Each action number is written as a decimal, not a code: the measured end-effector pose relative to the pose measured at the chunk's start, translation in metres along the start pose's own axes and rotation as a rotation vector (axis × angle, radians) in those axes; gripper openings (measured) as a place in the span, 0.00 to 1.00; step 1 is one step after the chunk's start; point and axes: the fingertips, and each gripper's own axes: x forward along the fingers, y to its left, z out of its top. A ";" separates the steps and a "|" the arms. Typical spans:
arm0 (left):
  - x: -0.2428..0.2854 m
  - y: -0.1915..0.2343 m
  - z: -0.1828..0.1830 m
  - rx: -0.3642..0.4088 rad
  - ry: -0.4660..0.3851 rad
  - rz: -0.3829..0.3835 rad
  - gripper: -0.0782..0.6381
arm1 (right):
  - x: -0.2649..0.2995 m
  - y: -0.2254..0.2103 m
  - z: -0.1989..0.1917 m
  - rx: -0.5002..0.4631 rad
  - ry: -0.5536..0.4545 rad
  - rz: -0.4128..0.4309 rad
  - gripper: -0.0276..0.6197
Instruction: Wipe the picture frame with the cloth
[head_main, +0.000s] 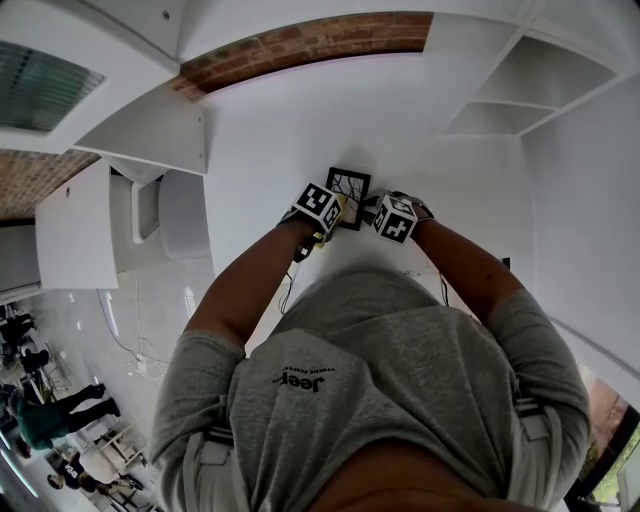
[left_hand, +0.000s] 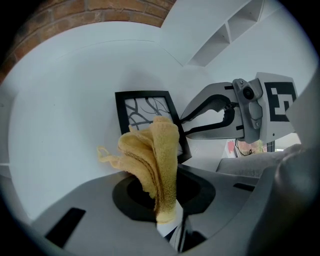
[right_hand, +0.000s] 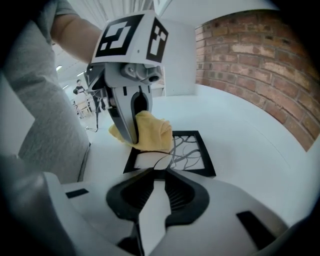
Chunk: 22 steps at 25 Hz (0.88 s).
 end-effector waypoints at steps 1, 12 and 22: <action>0.000 0.000 -0.001 0.002 -0.002 0.003 0.23 | -0.001 0.001 -0.001 -0.033 0.015 0.009 0.15; 0.000 0.001 0.000 0.023 -0.016 0.023 0.23 | -0.016 -0.098 0.001 0.256 -0.125 -0.121 0.11; -0.001 0.001 -0.002 0.032 -0.011 0.025 0.23 | -0.001 -0.097 -0.003 0.277 -0.063 -0.101 0.10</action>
